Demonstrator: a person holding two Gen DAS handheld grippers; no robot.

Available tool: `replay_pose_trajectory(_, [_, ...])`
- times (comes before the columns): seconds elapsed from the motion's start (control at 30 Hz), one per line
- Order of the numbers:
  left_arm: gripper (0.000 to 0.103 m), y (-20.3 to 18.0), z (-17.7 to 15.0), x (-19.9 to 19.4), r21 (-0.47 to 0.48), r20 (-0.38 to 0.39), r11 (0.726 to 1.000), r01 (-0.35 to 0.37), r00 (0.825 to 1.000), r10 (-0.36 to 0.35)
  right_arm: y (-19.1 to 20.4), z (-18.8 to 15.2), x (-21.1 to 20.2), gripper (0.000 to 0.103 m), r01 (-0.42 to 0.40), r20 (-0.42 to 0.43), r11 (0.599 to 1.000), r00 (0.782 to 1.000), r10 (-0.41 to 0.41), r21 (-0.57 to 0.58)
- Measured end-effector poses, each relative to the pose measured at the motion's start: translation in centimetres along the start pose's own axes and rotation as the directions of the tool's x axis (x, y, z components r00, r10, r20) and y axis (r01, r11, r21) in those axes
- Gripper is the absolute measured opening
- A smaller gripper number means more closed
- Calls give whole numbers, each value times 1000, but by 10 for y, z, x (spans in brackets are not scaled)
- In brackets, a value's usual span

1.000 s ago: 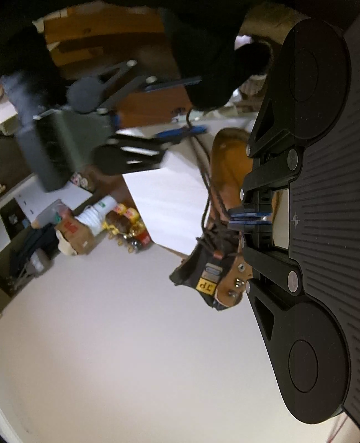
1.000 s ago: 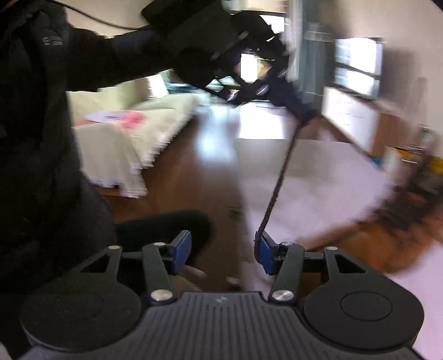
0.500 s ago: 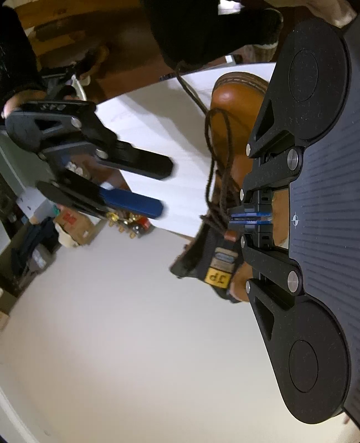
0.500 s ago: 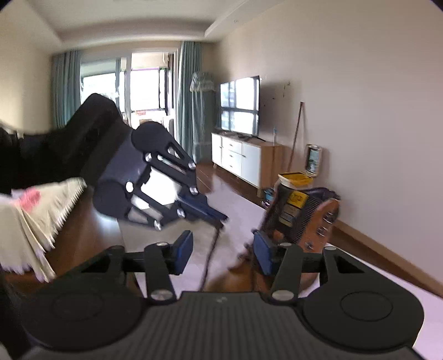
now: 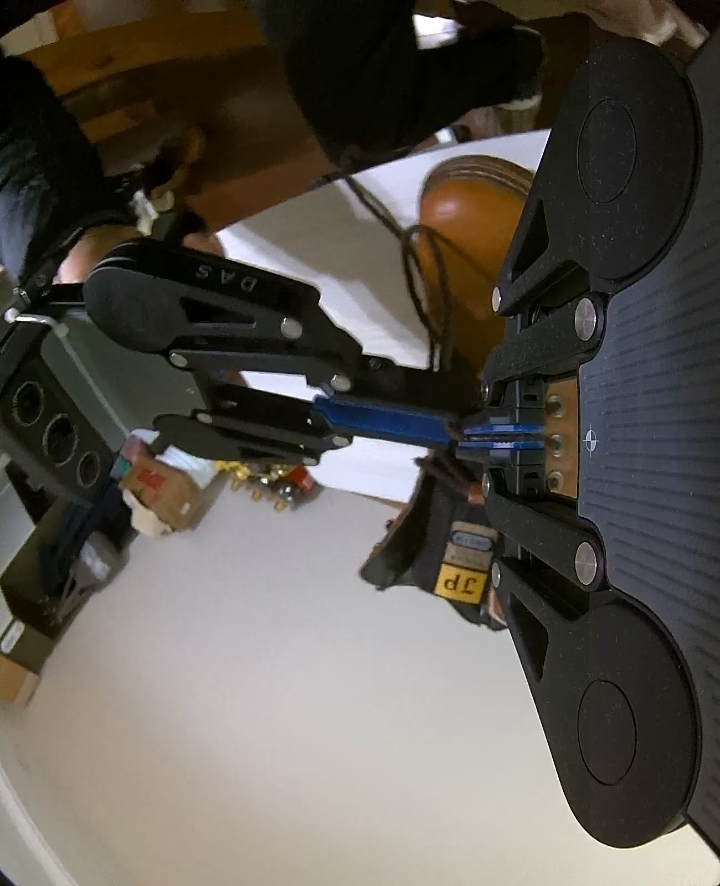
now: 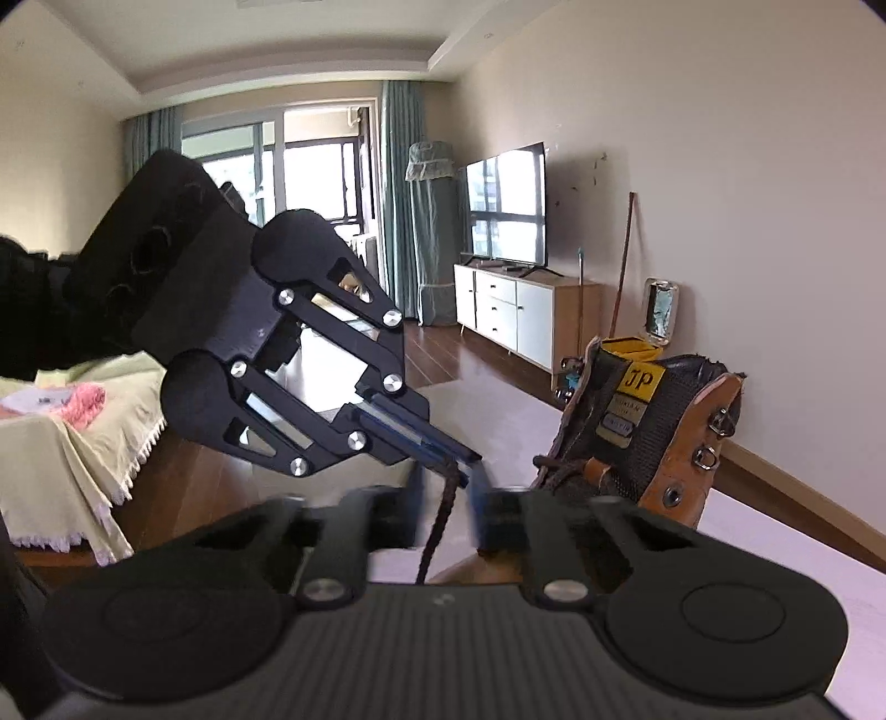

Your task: Lace up shoes with both hands

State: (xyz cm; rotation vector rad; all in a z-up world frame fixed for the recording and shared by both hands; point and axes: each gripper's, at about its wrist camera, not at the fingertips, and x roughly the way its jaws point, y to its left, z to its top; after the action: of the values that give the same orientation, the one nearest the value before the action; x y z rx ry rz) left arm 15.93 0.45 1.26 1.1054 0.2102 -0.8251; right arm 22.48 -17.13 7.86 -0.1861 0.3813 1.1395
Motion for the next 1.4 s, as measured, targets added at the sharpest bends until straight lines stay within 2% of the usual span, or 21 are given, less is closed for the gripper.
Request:
replay_pose_trajectory(0.07, [7, 1, 0, 3, -25, -19, 1000, -4, 1000, 3, 0, -2, 5, 3, 12, -18, 1000, 1000, -13, -3])
replay_pose_trajectory(0.17, [11, 5, 0, 9, -98, -96, 994, -40, 995, 30, 5, -3, 7, 3, 72, -28, 997, 997, -73, -26])
replay_pose_trajectory(0.23, [11, 16, -4, 10, -222, -135, 971, -91, 989, 61, 3, -1, -1, 3, 116, -10, 993, 993, -116, -8])
replay_pose_trajectory(0.3, [15, 27, -8, 12, -339, -165, 932, -131, 983, 79, -2, 0, 0, 3, 143, 0, 990, 990, -143, 10])
replay_pose_trajectory(0.33, [18, 35, -11, 14, -427, -180, 891, -154, 980, 84, -4, 1, -1, 3, 160, 4, 987, 987, -160, 22])
replay_pose_trajectory(0.37, [32, 44, -14, 16, -511, -195, 841, -177, 977, 87, -7, 3, -1, 3, 179, 6, 983, 984, -179, 28])
replay_pose_trajectory(0.4, [37, 51, -17, 18, -587, -208, 785, -196, 974, 88, -8, 4, 0, 3, 196, 3, 980, 980, -197, 27])
replay_pose_trajectory(0.43, [37, 55, -17, 21, -641, -209, 741, -201, 974, 83, -7, 4, 0, 3, 217, 1, 976, 976, -217, 21])
replay_pose_trajectory(0.6, [36, 63, -12, 33, -761, -234, 599, -248, 967, 102, -4, 3, 8, 3, 285, -6, 958, 958, -285, -2])
replay_pose_trajectory(0.67, [36, 64, -11, 40, -769, -292, 557, -312, 948, 128, -3, 0, 8, 3, 300, 0, 954, 954, -300, -5])
replay_pose_trajectory(0.73, [36, 62, -12, 45, -813, -314, 473, -340, 940, 137, -3, -3, 6, 3, 306, 9, 952, 952, -306, -10])
replay_pose_trajectory(0.87, [38, 58, -10, 48, -850, -290, 412, -329, 944, 156, -5, -10, 4, 3, 297, 27, 955, 955, -296, -4])
replay_pose_trajectory(0.97, [41, 54, 0, 56, -825, -331, 424, -375, 927, 175, -8, -11, 9, 3, 296, 33, 955, 955, -296, -2])
replay_pose_trajectory(1.0, [41, 55, -1, 56, -823, -337, 420, -382, 924, 179, -10, -11, 10, 3, 292, 37, 956, 956, -292, 4])
replay_pose_trajectory(1.1, [42, 60, -4, 60, -827, -359, 382, -411, 911, 204, -11, -12, 13, 3, 284, 42, 959, 958, -284, 6])
replay_pose_trajectory(1.13, [39, 63, -6, 58, -846, -342, 358, -396, 917, 206, -11, -12, 15, 3, 285, 42, 959, 958, -285, 2])
replay_pose_trajectory(1.17, [33, 64, -4, 56, -857, -329, 348, -381, 923, 199, -10, -12, 17, 3, 284, 41, 959, 958, -283, -3])
replay_pose_trajectory(1.23, [32, 67, -13, 50, -890, -281, 318, -326, 943, 181, -8, -11, 22, 3, 288, 38, 958, 957, -287, -13])
replay_pose_trajectory(1.3, [31, 70, -19, 46, -908, -246, 305, -287, 955, 167, -5, -8, 26, 3, 293, 34, 956, 956, -292, -33])
replay_pose_trajectory(1.4, [29, 79, -42, 37, -947, -171, 253, -201, 976, 136, 1, -3, 36, 3, 317, 17, 944, 948, -317, -87])
